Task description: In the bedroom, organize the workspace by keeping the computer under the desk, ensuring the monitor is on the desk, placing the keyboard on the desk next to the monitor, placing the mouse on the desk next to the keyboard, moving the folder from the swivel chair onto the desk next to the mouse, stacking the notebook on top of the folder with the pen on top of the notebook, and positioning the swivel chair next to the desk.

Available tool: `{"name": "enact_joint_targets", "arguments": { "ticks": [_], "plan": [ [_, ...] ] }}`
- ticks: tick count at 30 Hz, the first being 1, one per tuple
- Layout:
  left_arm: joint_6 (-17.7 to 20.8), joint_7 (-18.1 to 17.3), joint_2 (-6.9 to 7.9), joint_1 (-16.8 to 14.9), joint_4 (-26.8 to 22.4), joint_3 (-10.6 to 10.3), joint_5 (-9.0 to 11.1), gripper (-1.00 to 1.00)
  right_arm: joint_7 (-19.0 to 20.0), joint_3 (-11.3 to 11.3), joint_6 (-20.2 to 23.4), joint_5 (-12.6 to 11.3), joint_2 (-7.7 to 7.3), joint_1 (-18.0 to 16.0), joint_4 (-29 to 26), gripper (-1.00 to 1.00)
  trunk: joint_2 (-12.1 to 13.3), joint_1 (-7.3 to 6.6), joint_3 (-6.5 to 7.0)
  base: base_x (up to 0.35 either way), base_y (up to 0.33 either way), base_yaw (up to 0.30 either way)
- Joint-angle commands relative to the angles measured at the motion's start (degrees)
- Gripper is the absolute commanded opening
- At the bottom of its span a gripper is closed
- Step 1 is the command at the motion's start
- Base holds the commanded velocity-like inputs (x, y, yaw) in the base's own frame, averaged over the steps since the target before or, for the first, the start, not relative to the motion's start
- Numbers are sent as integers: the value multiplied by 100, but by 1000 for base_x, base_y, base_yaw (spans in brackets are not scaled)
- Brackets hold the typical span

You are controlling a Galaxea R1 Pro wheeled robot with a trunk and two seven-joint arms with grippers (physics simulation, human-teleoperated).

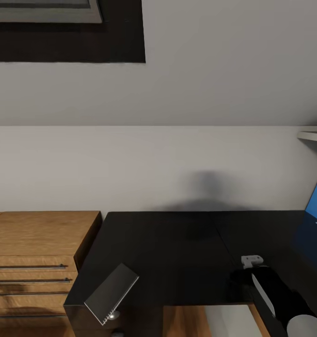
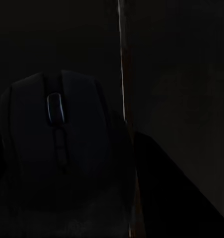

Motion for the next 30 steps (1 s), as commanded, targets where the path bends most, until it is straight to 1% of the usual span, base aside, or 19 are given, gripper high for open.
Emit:
{"name": "enact_joint_targets", "arguments": {
  "ticks": [1, 3, 5, 13, 16, 17, 18, 20, 24, 30],
  "plan": [
    [-6, 7, 0, 2, -1, -17, 50, 100, 12, 5, 29, -21, -8, -2, -86, -100, 38, -22, 12, 0, 0, 0],
    [-6, 10, 0, 2, 18, -17, 50, 100, 16, -61, 37, -26, -11, -2, -307, -100, 118, -66, 48, 0, 0, 0],
    [-6, 16, 0, 2, 25, -17, 50, 100, 16, -91, 54, -28, -12, -2, -382, -100, 198, -110, 84, 0, 0, 0],
    [-6, 21, 0, 2, 32, -17, 50, 100, 21, -122, 103, -34, -13, -1, -461, -100, 519, -286, 228, 0, 0, 0],
    [-4, 22, 0, 2, 35, -17, 50, 100, 26, -167, 119, -57, -6, -1, -498, -100, 639, -352, 282, 0, 0, 0],
    [-2, 22, 0, 2, 34, -17, 50, 100, 26, -216, 122, -68, -1, -1, -500, -100, 680, -373, 300, 0, 0, 0],
    [7, 22, 0, 2, 35, -17, 50, 100, 20, -496, 199, -97, 21, -1, -509, -100, 720, -395, 318, 0, 0, -58],
    [10, 22, 0, 2, 34, -20, 50, 100, 18, -683, 403, -105, 27, -2, -571, -100, 800, -439, 357, 0, 0, -117],
    [11, 22, 0, 2, 36, -21, 50, 100, 17, -756, 542, -115, 34, -1, -681, -100, 960, -527, 437, 0, 0, -186],
    [8, 18, 0, 2, 41, -26, 46, 100, 17, -772, 569, -118, 41, 2, -709, -100, 960, -527, 445, 0, 0, -160]
  ]
}}
